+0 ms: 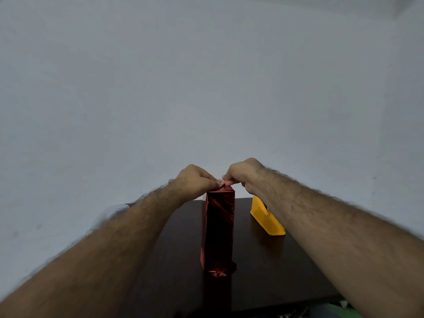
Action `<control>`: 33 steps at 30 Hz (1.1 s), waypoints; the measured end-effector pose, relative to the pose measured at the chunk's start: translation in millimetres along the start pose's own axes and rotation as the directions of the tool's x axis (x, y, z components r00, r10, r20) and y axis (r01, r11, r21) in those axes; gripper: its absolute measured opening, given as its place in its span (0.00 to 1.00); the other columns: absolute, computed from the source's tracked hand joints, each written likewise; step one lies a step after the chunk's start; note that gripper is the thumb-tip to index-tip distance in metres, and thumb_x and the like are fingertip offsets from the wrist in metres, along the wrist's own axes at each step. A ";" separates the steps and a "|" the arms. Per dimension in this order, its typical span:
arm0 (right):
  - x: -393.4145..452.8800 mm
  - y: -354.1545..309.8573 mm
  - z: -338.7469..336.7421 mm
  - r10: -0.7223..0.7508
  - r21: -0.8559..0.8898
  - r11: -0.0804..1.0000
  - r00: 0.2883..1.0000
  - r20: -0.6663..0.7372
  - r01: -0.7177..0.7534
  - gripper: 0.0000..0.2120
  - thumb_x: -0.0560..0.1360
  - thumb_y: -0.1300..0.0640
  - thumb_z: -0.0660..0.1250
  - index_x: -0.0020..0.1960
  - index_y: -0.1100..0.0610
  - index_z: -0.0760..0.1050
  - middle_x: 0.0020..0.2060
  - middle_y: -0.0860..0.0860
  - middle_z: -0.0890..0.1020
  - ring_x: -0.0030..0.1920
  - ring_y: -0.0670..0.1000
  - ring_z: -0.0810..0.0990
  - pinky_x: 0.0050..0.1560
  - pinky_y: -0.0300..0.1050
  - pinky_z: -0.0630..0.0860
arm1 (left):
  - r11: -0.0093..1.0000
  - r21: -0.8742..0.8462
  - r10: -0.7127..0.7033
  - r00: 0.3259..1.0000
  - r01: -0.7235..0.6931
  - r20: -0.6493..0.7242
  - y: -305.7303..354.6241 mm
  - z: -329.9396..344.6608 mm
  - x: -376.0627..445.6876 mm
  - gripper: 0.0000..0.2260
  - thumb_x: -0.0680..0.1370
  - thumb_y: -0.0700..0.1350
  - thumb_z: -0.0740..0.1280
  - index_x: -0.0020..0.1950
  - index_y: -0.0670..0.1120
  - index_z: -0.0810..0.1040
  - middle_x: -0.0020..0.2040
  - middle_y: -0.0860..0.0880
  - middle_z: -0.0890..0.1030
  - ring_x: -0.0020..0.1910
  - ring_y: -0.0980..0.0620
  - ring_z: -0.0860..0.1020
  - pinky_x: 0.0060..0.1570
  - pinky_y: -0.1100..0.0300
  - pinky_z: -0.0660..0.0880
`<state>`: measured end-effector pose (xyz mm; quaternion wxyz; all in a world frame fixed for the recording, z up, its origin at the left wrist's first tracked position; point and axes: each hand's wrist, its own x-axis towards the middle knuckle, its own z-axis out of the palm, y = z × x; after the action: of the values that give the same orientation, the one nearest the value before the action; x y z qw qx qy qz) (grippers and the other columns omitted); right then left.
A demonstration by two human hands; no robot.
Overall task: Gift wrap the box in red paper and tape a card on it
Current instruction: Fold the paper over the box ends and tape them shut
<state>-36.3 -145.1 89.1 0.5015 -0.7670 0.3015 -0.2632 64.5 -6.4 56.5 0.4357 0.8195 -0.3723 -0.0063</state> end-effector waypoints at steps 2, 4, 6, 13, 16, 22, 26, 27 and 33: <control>2.5 0.6 1.7 0.000 -0.056 0.998 1.000 -0.011 0.000 0.05 0.71 0.70 0.74 0.42 0.62 0.85 0.32 0.51 0.87 0.33 0.47 0.86 0.48 0.45 0.76 | 1.000 -0.004 -0.002 1.000 0.002 0.001 0.4 0.1 -0.6 0.14 0.59 0.67 0.72 0.42 0.67 0.88 0.48 0.64 0.87 0.58 0.53 0.82 0.67 0.41 0.75; 0.5 -0.8 0.5 -0.023 -0.149 0.989 0.998 -0.056 0.014 0.03 0.70 0.68 0.76 0.41 0.62 0.84 0.31 0.51 0.87 0.37 0.48 0.87 0.44 0.44 0.79 | 1.000 -0.005 -0.005 1.000 0.005 -0.005 1.2 0.4 -1.2 0.14 0.59 0.66 0.72 0.41 0.67 0.88 0.48 0.63 0.87 0.58 0.53 0.82 0.67 0.42 0.76; -2.3 -3.5 -1.1 -0.082 -0.280 0.959 0.991 -0.104 0.050 0.05 0.68 0.65 0.78 0.41 0.61 0.82 0.32 0.51 0.84 0.35 0.50 0.82 0.34 0.40 0.75 | 1.000 -0.005 -0.005 1.000 0.005 0.002 2.4 0.8 -1.6 0.15 0.57 0.67 0.71 0.41 0.67 0.88 0.48 0.63 0.87 0.58 0.53 0.82 0.67 0.42 0.76; -9.4 -27.3 -5.8 -0.118 -0.633 0.769 0.993 -0.005 0.088 0.16 0.79 0.50 0.74 0.62 0.59 0.84 0.56 0.50 0.86 0.57 0.49 0.84 0.61 0.43 0.80 | 1.000 0.007 0.017 0.999 -0.017 0.038 7.5 3.1 0.5 0.17 0.56 0.68 0.71 0.42 0.67 0.88 0.50 0.64 0.87 0.60 0.54 0.82 0.70 0.41 0.73; -22.1 -36.0 -8.7 -0.091 -0.753 0.644 0.991 0.094 0.131 0.20 0.86 0.46 0.65 0.71 0.57 0.78 0.68 0.48 0.82 0.57 0.46 0.79 0.64 0.40 0.73 | 1.000 0.008 0.022 0.999 -0.022 0.043 6.9 6.0 3.3 0.19 0.56 0.69 0.71 0.42 0.67 0.89 0.50 0.64 0.87 0.60 0.54 0.81 0.69 0.40 0.74; -3.2 -18.6 -19.4 0.096 -0.655 0.755 0.993 0.070 -0.027 0.26 0.78 0.44 0.75 0.67 0.59 0.75 0.56 0.52 0.84 0.58 0.51 0.81 0.52 0.47 0.71 | 0.998 -0.062 0.012 1.000 -0.011 0.013 1.6 0.7 5.7 0.08 0.73 0.53 0.79 0.49 0.53 0.91 0.52 0.55 0.88 0.58 0.54 0.82 0.60 0.52 0.79; 13.1 13.3 -23.3 0.229 -0.499 0.844 0.973 0.003 -0.197 0.16 0.83 0.50 0.67 0.65 0.60 0.77 0.37 0.50 0.76 0.37 0.51 0.71 0.38 0.47 0.69 | 0.995 -0.099 0.020 1.000 -0.018 0.024 -0.9 -0.4 2.9 0.06 0.77 0.45 0.77 0.53 0.48 0.91 0.53 0.54 0.87 0.55 0.58 0.82 0.52 0.60 0.76; 20.7 23.5 -24.4 0.210 -0.414 0.886 0.977 -0.046 -0.210 0.13 0.84 0.56 0.64 0.64 0.61 0.79 0.40 0.51 0.79 0.37 0.51 0.73 0.37 0.44 0.71 | 0.994 -0.111 0.018 1.000 -0.015 0.025 -1.0 -0.5 2.5 0.06 0.77 0.45 0.77 0.54 0.47 0.91 0.53 0.53 0.88 0.55 0.57 0.82 0.53 0.60 0.76; 24.5 41.4 -20.6 0.033 -0.031 0.999 0.983 0.182 -0.028 0.36 0.79 0.30 0.65 0.75 0.56 0.72 0.67 0.54 0.78 0.65 0.57 0.77 0.63 0.57 0.75 | 0.989 -0.149 0.022 1.000 -0.018 0.019 -2.0 -0.7 2.6 0.06 0.78 0.45 0.77 0.54 0.47 0.90 0.52 0.53 0.88 0.53 0.59 0.82 0.46 0.64 0.75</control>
<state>-42.4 -188.4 60.5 0.5202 -0.7902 0.2694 -0.1798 67.8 -6.8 56.3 0.4919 0.7807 -0.3835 -0.0382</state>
